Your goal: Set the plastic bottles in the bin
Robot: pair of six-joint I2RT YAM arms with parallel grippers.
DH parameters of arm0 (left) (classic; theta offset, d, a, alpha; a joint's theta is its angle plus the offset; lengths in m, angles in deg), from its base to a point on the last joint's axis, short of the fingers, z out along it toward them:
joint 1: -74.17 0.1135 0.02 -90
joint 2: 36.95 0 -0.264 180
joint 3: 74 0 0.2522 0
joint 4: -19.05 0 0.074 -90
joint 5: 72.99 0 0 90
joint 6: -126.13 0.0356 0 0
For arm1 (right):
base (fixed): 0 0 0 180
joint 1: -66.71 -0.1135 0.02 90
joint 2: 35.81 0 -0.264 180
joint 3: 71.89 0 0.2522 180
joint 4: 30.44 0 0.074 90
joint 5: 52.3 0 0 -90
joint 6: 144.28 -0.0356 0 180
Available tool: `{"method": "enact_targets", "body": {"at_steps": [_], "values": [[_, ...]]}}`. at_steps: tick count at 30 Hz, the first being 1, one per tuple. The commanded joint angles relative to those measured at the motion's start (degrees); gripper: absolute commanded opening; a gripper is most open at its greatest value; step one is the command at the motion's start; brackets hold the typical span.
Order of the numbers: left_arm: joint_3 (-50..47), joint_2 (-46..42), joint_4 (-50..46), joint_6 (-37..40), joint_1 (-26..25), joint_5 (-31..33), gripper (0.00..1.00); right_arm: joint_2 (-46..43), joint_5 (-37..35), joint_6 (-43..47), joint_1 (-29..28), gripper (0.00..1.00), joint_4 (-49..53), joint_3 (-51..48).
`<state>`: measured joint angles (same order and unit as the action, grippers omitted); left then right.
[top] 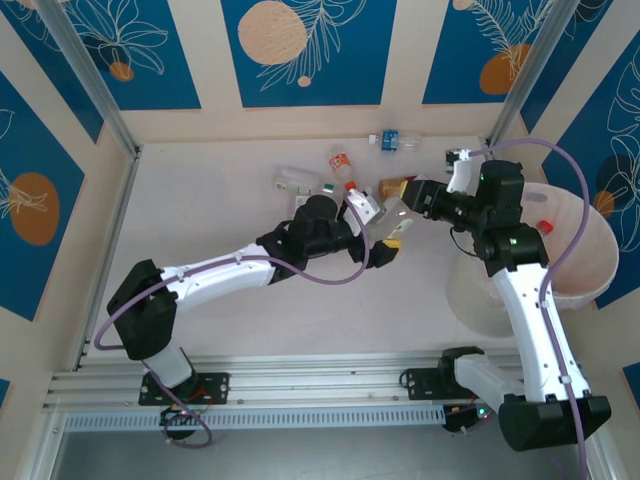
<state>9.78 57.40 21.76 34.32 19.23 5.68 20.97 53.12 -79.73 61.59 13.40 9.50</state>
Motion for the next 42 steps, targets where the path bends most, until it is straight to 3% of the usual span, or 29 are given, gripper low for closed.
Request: {"method": "enact_targets", "body": {"at_steps": [1, 7, 9, 18, 20, 22, 30, 34, 39, 42], "values": [[-0.47, -0.56, 2.74, -1.99, 0.77, 1.71, 1.0, -2.98, -6.89, 2.61, 0.2, 0.0, 1.71, 2.45], [-5.44, -2.15, 3.99, -7.25, 1.68, 17.71, 1.0, -6.63, -17.27, 6.83, 0.29, 0.0, 5.83, 6.54], [-7.07, -2.4, 3.58, -10.33, 2.88, 19.43, 1.0, -8.6, -22.79, 8.01, 0.29, 0.0, 5.77, 6.67], [-14.13, -3.59, 3.98, -22.55, 7.39, 22.94, 1.0, -16.45, -47.54, 16.57, 0.64, 0.0, 4.35, 10.83], [-13.69, -3.55, 1.98, -24.35, 8.31, 23.68, 1.0, -14.38, -57.86, 18.77, 0.87, 0.0, 7.71, 13.73], [-13.5, -3.29, 2.11, -24.41, 9.54, 19.81, 1.0, -11.03, -66.36, 19.49, 1.42, 0.0, 14.22, 17.98], [-11.43, -2.15, 1.05, -24.39, 10.53, 15.13, 1.0, -3.63, -82.44, 18.39, 5.53, 0.0, 27.42, 23.83], [-11.2, -2.15, 1.02, -24.06, 10.55, 14.76, 1.0, -0.57, -80.11, 12.06, 10.86, 0.0, 38.6, 23.59], [-11.15, -2.19, 0.99, -24.21, 10.55, 14.37, 1.0, -0.88, -74.38, 13.38, 19.35, 0.0, 36.15, 17.55], [-11.05, -2.06, 0.76, -24.13, 10.57, 14.2, 1.0, -1.43, -72.08, 13.59, 21.15, 0.08, 34.54, 14.86]]}}
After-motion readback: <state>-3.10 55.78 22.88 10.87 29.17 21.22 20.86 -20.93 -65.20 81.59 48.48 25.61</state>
